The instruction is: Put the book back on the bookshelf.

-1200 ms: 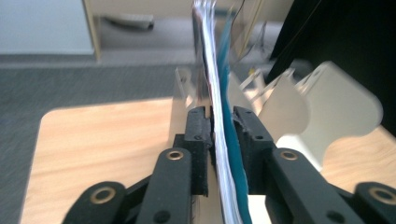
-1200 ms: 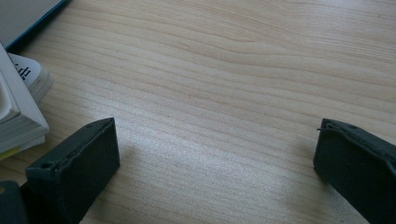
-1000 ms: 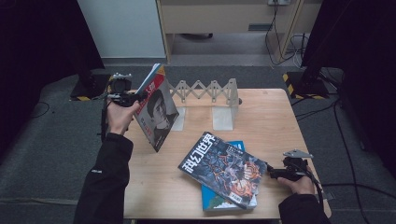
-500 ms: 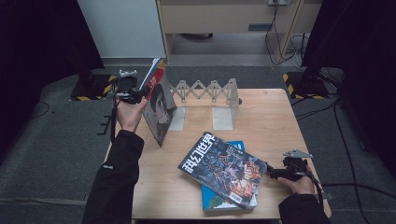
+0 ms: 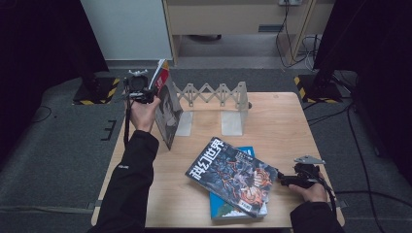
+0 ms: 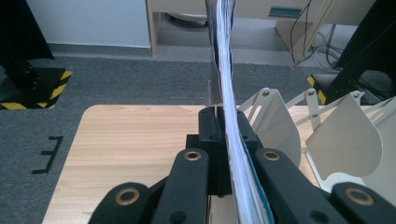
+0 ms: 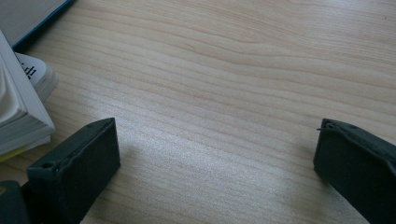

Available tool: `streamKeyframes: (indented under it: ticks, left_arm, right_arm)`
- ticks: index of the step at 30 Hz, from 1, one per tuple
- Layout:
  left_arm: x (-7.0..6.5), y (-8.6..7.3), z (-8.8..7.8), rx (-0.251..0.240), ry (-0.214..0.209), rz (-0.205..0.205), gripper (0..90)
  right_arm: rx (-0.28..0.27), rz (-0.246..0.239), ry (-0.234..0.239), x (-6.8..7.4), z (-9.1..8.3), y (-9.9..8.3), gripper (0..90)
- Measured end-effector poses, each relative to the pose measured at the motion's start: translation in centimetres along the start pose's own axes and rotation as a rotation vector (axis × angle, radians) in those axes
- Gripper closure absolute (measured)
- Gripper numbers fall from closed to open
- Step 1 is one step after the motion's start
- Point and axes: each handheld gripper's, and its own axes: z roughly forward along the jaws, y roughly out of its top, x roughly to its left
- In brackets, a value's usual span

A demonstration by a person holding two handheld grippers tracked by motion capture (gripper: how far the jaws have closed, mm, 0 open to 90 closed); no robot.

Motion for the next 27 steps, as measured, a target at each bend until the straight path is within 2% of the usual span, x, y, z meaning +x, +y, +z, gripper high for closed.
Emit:
streamKeyframes:
  ticks: [7, 10, 13, 15, 17, 23, 24, 27]
  left_arm:
    - [0.1, -0.4, -0.1, 0.004, 0.002, 0.005, 85.7]
    - [0.4, -0.6, -0.1, -0.002, -0.012, 0.004, 84.8]
    - [0.6, -0.8, -0.4, -0.03, -0.038, 0.011, 77.2]
    - [0.7, -0.8, -0.6, -0.037, -0.04, 0.019, 77.1]
    - [0.8, -0.8, -0.8, -0.036, -0.061, 0.007, 74.5]
    - [0.8, -1.2, -1.0, -0.046, -0.073, 0.024, 66.1]
    - [0.8, -1.3, -1.2, -0.056, -0.076, 0.029, 63.5]
    - [0.9, -1.6, -2.1, -0.125, -0.106, 0.031, 55.4]
  right_arm:
    - [0.0, 0.0, -0.001, 0.0, 0.0, 0.0, 0.7]
    - [0.0, 0.0, -0.002, 0.0, 0.0, 0.0, 0.6]
    - [0.0, 0.0, -0.002, 0.0, 0.0, 0.0, 0.6]
    - [0.0, -0.001, -0.002, 0.0, 0.0, 0.0, 0.6]
    - [-0.001, -0.001, -0.003, 0.0, 0.0, 0.0, 0.6]
    - [0.0, -0.001, -0.003, 0.0, 0.0, 0.0, 0.6]
    - [0.0, -0.001, -0.003, 0.0, 0.0, 0.0, 0.6]
    - [0.0, -0.001, -0.003, 0.0, 0.0, 0.0, 0.6]
